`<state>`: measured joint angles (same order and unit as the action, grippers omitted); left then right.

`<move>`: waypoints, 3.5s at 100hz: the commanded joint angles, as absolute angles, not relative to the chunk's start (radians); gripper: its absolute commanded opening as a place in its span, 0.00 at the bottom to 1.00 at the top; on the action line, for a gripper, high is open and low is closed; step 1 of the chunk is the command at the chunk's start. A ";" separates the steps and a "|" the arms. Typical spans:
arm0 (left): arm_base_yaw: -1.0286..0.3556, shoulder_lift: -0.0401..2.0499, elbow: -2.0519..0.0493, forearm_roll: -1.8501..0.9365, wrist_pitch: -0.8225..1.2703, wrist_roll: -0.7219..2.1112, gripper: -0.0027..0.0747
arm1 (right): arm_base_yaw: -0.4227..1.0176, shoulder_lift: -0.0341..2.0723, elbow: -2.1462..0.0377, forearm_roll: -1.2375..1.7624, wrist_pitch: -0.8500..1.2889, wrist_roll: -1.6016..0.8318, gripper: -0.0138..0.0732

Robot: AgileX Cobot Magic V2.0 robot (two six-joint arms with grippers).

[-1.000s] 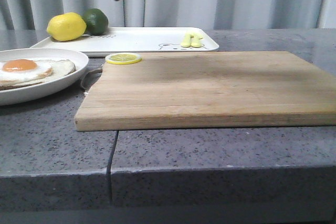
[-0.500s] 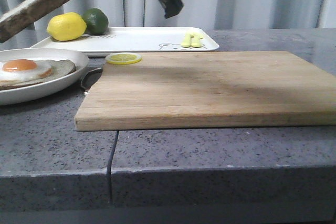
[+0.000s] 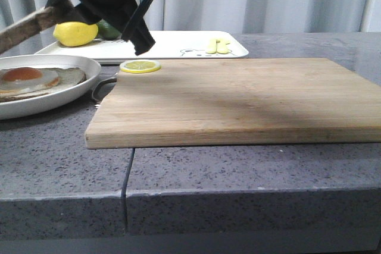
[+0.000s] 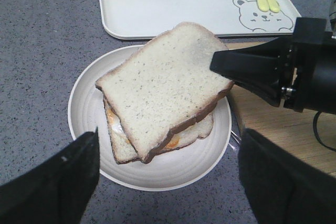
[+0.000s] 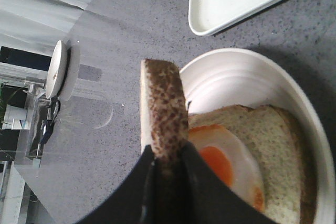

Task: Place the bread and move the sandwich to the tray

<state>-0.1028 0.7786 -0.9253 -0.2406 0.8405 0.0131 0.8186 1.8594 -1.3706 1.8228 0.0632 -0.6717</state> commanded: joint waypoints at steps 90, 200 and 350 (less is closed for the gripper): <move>-0.108 0.777 -0.960 -0.255 0.773 0.013 0.70 | 0.820 1.830 -1.356 1.876 0.056 -0.777 0.56; -0.108 0.777 -0.960 -0.255 0.773 0.013 0.70 | 0.599 1.494 -1.241 1.421 0.011 -0.810 0.70; -0.108 0.777 -0.960 -0.255 0.773 0.013 0.70 | 0.000 0.313 -0.538 0.079 0.331 -0.084 0.70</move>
